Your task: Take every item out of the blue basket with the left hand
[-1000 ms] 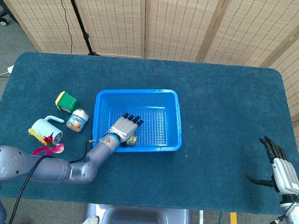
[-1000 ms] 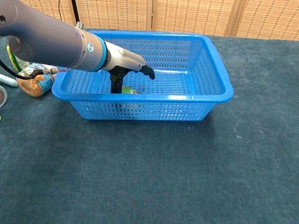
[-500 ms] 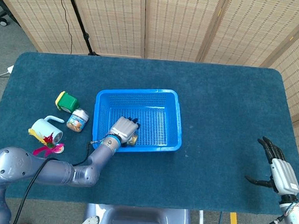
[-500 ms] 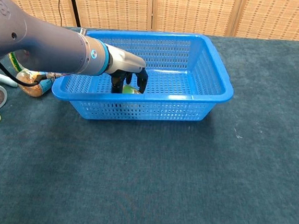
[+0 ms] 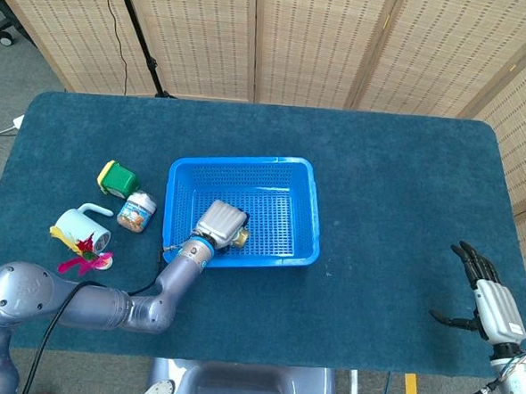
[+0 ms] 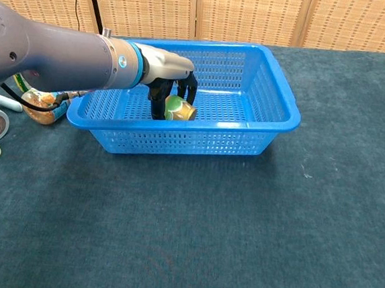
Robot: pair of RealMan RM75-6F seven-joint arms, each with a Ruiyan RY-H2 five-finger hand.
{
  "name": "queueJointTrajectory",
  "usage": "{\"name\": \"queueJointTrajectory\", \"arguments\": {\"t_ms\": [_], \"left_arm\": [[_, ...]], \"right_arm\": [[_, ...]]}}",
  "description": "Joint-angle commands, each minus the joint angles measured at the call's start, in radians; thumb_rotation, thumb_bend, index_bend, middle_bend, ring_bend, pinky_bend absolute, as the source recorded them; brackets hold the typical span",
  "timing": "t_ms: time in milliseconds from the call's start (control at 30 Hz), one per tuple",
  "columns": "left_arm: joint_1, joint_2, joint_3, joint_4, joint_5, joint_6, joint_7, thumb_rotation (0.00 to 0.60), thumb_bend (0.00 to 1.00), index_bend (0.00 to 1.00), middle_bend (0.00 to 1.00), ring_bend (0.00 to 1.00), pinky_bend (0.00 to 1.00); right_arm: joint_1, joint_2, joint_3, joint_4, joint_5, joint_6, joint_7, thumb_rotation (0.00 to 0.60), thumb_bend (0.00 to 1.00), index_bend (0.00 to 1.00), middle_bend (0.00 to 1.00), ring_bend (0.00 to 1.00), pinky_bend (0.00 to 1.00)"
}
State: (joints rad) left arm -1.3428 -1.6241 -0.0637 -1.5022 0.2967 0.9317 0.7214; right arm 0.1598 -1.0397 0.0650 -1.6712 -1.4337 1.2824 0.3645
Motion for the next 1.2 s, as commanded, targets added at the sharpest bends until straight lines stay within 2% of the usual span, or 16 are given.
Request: {"name": "queueJointTrajectory", "arguments": {"t_ms": [33, 267, 333, 533, 667, 833, 933, 1033, 1200], "left_arm": [[0.024, 0.031, -0.024, -0.036, 0.047, 0.022, -0.030, 0.600, 0.49, 0.58, 0.42, 0.42, 0.45], [0.093, 0.140, -0.050, -0.176, 0.201, 0.092, -0.107, 0.600, 0.50, 0.58, 0.42, 0.42, 0.45], [0.137, 0.200, -0.045, -0.253, 0.294, 0.132, -0.149, 0.600, 0.50, 0.58, 0.42, 0.42, 0.45], [0.266, 0.328, 0.003, -0.388, 0.565, 0.220, -0.261, 0.600, 0.50, 0.58, 0.42, 0.42, 0.45], [0.367, 0.407, 0.062, -0.441, 0.800, 0.279, -0.379, 0.600, 0.50, 0.58, 0.42, 0.42, 0.45], [0.471, 0.478, 0.175, -0.442, 1.066, 0.319, -0.494, 0.600, 0.50, 0.58, 0.42, 0.42, 0.45], [0.529, 0.493, 0.237, -0.412, 1.185, 0.352, -0.528, 0.600, 0.50, 0.58, 0.42, 0.42, 0.45], [0.589, 0.487, 0.295, -0.354, 1.298, 0.386, -0.556, 0.600, 0.50, 0.58, 0.42, 0.42, 0.45], [0.670, 0.430, 0.351, -0.226, 1.427, 0.434, -0.569, 0.600, 0.50, 0.58, 0.42, 0.42, 0.45]], "right_arm": [[0.000, 0.000, 0.000, -0.001, -0.001, 0.000, -0.001, 0.600, 0.00, 0.00, 0.00, 0.00, 0.00], [-0.001, 0.000, -0.005, -0.006, -0.012, 0.005, -0.006, 0.600, 0.00, 0.00, 0.00, 0.00, 0.00], [-0.003, 0.000, -0.007, -0.009, -0.020, 0.010, -0.008, 0.600, 0.00, 0.00, 0.00, 0.00, 0.00], [-0.008, 0.004, -0.015, -0.021, -0.044, 0.027, -0.009, 0.600, 0.00, 0.00, 0.00, 0.00, 0.00], [-0.014, 0.008, -0.023, -0.031, -0.069, 0.045, -0.010, 0.600, 0.00, 0.00, 0.00, 0.00, 0.00], [-0.021, 0.013, -0.031, -0.041, -0.093, 0.065, -0.012, 0.600, 0.00, 0.00, 0.00, 0.00, 0.00], [-0.024, 0.015, -0.036, -0.047, -0.104, 0.074, -0.011, 0.600, 0.00, 0.00, 0.00, 0.00, 0.00], [-0.027, 0.018, -0.040, -0.053, -0.116, 0.083, -0.012, 0.600, 0.00, 0.00, 0.00, 0.00, 0.00], [-0.031, 0.022, -0.048, -0.062, -0.134, 0.095, -0.009, 0.600, 0.00, 0.00, 0.00, 0.00, 0.00]]}}
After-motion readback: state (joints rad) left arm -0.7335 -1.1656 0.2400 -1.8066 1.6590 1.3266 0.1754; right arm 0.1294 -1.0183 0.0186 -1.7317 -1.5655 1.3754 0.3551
